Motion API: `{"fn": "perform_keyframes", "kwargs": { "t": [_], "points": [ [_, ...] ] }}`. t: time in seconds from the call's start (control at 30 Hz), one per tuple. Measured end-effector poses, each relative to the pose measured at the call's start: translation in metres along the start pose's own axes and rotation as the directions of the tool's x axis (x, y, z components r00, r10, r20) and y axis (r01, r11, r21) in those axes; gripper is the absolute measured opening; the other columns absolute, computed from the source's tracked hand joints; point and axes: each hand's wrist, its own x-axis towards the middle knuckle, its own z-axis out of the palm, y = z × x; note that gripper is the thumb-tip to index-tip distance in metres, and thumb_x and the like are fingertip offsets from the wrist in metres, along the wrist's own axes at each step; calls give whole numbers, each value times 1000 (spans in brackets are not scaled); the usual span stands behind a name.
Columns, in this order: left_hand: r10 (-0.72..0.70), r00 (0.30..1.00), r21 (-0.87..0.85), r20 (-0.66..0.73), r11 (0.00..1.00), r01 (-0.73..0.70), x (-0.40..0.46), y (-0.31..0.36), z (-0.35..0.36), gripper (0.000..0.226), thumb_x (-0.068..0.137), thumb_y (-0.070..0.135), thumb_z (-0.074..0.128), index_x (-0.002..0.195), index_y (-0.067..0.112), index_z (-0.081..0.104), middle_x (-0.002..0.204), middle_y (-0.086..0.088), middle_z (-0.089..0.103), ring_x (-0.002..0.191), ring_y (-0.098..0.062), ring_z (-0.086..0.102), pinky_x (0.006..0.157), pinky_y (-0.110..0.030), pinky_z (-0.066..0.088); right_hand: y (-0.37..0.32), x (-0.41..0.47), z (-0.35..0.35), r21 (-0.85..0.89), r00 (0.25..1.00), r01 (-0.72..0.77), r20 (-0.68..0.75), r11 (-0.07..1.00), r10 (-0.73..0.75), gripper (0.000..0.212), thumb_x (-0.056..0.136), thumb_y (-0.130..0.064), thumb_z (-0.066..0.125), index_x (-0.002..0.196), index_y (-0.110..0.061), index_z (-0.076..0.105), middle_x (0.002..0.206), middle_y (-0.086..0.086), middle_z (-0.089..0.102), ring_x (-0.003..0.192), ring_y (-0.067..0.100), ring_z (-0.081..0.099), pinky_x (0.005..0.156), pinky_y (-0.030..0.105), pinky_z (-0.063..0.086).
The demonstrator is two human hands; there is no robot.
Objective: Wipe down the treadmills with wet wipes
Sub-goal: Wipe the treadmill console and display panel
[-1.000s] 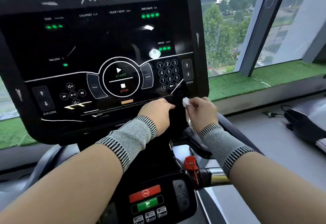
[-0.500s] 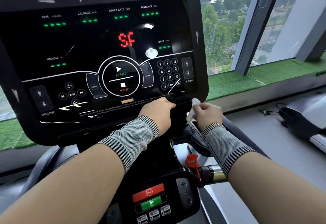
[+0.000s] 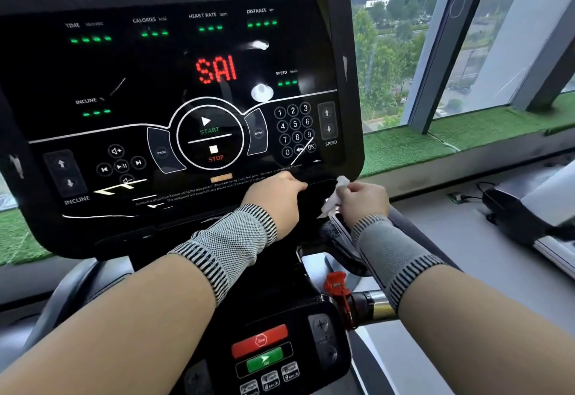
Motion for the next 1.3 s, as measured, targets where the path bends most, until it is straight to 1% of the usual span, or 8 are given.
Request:
{"fn": "perform_keyframes", "kwargs": {
  "t": [0.1,0.27,0.47,0.63,0.8,0.97,1.13,1.3],
  "points": [
    [5,1000,-23,-2,1000,-5,0,-2,0,55,88,5,41,139,26,49,141,12,45,128,-14,46,107,-33,38,-7,-10,1,-231,969,168,-140,958,-204,30,96,-37,50,102,-18,73,103,6,59,92,20,56,75,22,36],
    [-18,999,54,-32,998,20,-4,-18,-5,49,91,8,42,136,25,53,138,6,51,129,-16,45,108,-33,35,-13,-18,10,-264,864,469,-59,842,-500,21,94,-23,55,99,-15,73,89,4,56,79,22,57,68,23,38],
    [-68,998,154,11,986,66,-16,-28,-8,47,92,13,43,134,32,53,135,8,52,126,-18,47,105,-38,39,-2,-6,1,-286,912,344,-124,894,-390,24,95,-27,52,110,-16,68,100,6,64,95,22,58,77,23,34],
    [-88,996,164,31,983,82,-12,-25,-10,44,93,15,44,132,32,54,133,6,51,125,-19,47,104,-38,40,-14,-22,15,-230,828,541,-25,809,-561,16,90,-19,60,97,-12,73,85,10,60,78,28,59,69,28,41],
    [-84,996,130,30,988,80,-16,-25,-8,47,93,13,44,136,30,51,134,8,48,126,-18,44,107,-39,36,-8,-14,9,-249,872,450,-85,858,-482,20,92,-21,56,105,-14,70,92,5,61,87,24,60,70,21,32],
    [-79,996,135,47,988,72,-19,-25,-7,52,92,12,43,140,30,46,137,8,45,128,-18,40,106,-39,36,-17,-23,18,-221,814,569,17,792,-581,17,92,-20,58,98,-12,72,84,5,58,78,25,59,69,26,42],
    [-76,996,117,47,991,70,-22,-25,-6,53,91,12,44,141,31,45,138,9,44,129,-18,39,107,-40,36,-12,-14,6,-273,882,444,-35,853,-470,23,94,-23,54,110,-17,68,98,6,63,93,24,60,75,22,35],
    [-80,996,109,45,991,75,-20,-27,-6,53,92,13,44,141,32,45,137,10,45,128,-17,39,106,-39,36,-24,-27,20,-268,824,560,77,784,-562,20,94,-26,55,103,-19,71,83,1,54,84,25,59,69,26,38]
  ]
}}
